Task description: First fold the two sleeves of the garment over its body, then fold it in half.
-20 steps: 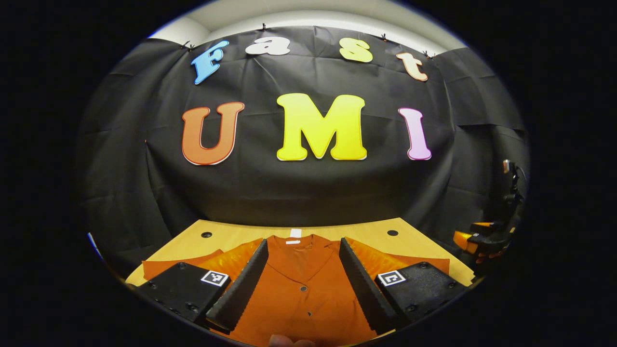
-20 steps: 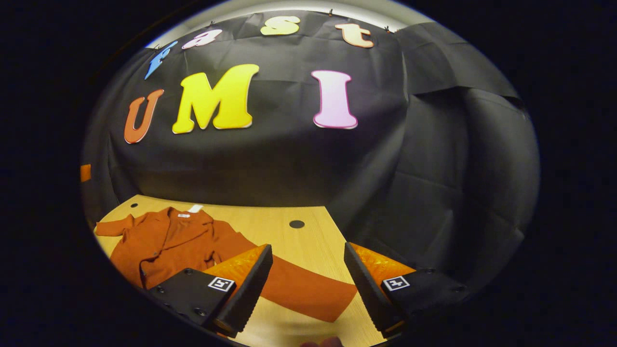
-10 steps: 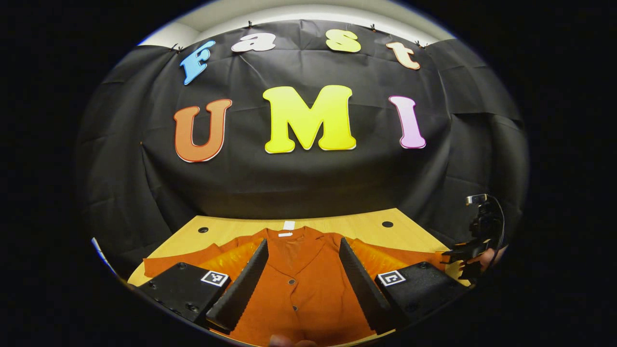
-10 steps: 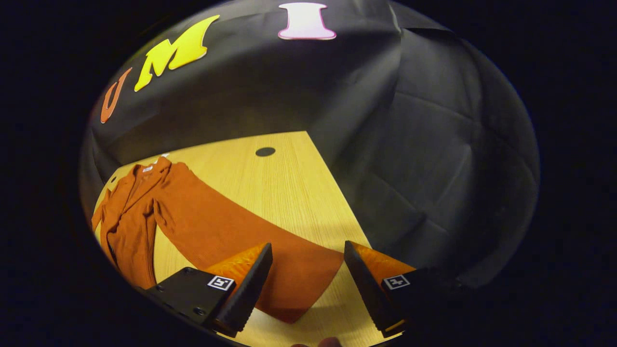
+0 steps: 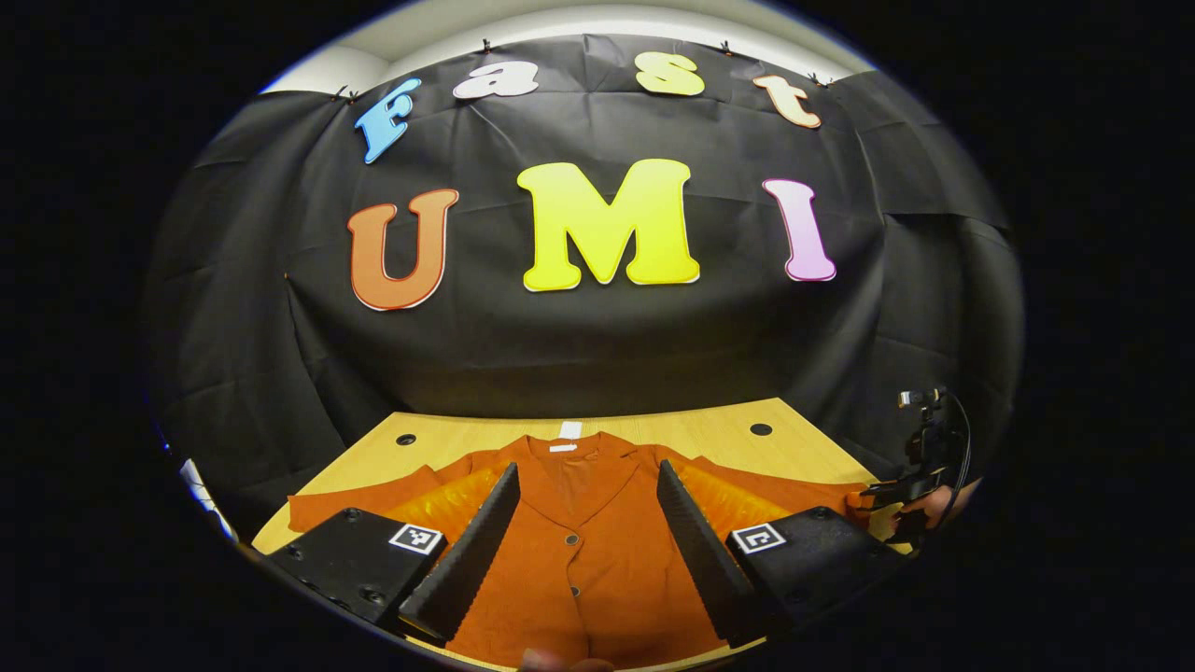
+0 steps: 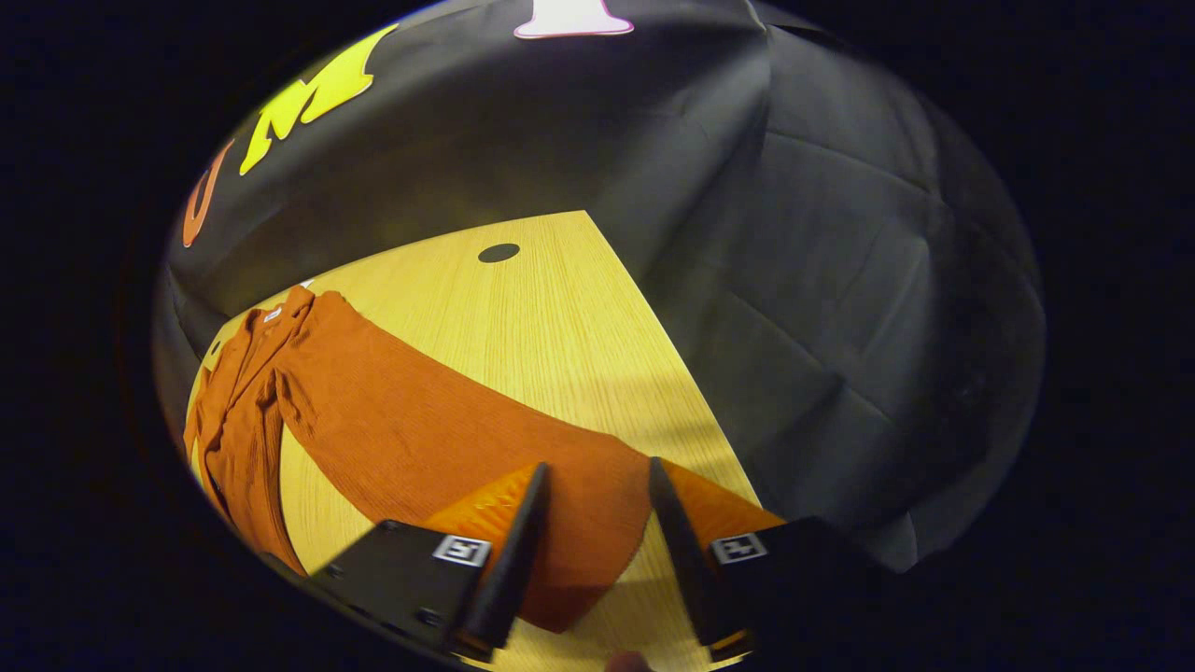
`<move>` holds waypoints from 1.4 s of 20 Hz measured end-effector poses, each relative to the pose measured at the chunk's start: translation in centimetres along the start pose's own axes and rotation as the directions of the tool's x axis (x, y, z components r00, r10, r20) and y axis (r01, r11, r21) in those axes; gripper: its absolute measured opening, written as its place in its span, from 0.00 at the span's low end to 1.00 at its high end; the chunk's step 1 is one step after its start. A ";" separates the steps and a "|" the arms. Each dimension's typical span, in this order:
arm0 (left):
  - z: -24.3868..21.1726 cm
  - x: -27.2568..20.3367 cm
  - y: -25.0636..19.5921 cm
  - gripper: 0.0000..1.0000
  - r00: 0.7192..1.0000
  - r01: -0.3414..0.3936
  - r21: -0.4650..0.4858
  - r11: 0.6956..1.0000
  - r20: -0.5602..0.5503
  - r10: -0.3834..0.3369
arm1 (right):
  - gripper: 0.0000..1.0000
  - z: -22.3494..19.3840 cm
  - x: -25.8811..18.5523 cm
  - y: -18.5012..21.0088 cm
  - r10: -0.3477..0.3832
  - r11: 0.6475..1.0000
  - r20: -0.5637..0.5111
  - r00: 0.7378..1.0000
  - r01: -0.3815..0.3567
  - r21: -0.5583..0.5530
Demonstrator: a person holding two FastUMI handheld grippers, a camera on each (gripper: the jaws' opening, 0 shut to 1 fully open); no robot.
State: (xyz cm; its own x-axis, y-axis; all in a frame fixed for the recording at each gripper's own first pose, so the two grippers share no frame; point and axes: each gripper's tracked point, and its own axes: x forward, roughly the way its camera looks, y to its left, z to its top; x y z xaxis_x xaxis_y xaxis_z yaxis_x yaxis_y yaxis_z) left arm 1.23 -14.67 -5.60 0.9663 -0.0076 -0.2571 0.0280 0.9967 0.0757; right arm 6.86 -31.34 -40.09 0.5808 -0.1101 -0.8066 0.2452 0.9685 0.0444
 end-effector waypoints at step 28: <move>-1.6 -0.1 17.2 0.96 0.996 -0.062 -0.146 0.987 0.047 0.070 | 0.05 21.0 -11.6 32.8 0.176 0.984 0.200 0.964 -0.163 -0.078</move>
State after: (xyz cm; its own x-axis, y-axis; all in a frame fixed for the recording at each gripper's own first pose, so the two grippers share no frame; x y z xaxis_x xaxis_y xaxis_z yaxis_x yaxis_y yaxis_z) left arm 1.22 2.63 -5.84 0.9770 0.0584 -0.2053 -0.0701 0.9963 -0.0498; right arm 24.41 -3.02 -16.92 0.7581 0.0195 -0.6518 0.0858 0.9879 0.1293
